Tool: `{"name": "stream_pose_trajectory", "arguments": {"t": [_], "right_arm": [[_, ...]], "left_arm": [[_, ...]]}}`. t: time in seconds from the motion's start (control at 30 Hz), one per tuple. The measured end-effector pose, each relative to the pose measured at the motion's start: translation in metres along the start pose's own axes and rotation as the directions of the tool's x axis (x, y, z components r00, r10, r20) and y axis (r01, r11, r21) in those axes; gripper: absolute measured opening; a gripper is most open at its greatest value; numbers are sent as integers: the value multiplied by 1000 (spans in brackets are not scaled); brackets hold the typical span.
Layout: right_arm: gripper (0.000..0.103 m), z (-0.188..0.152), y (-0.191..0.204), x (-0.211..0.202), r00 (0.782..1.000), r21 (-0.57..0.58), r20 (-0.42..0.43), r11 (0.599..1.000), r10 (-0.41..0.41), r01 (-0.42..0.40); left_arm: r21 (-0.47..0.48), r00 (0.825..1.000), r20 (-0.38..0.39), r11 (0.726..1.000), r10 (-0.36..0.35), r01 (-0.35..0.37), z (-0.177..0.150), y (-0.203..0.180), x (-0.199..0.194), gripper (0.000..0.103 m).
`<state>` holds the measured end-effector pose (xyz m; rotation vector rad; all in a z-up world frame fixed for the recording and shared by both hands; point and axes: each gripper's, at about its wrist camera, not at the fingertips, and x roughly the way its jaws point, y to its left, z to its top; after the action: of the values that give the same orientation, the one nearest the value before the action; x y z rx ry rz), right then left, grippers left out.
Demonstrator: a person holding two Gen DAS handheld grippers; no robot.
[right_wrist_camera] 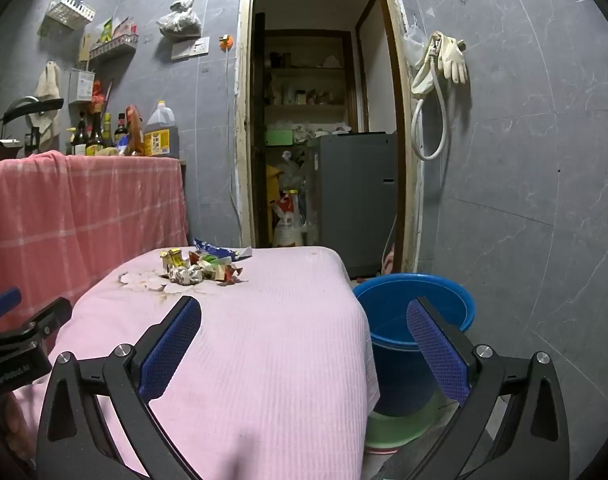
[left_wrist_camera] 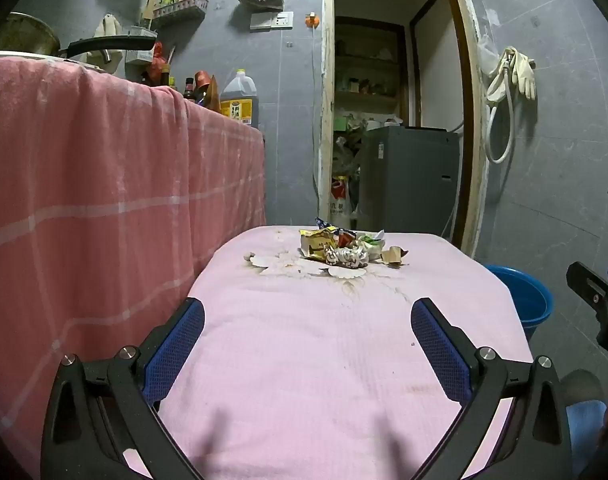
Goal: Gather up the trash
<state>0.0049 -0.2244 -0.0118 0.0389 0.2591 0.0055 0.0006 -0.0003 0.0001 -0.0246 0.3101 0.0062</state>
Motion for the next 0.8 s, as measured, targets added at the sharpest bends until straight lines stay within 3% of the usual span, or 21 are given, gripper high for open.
{"name": "stream_pose_trajectory", "arguments": {"t": [0.8], "right_arm": [[103,0,0,-1,1000,4,14,1000,1,-1]], "left_arm": [[-11,1000,2,1000,-8,8,0,0,0,101]]}}
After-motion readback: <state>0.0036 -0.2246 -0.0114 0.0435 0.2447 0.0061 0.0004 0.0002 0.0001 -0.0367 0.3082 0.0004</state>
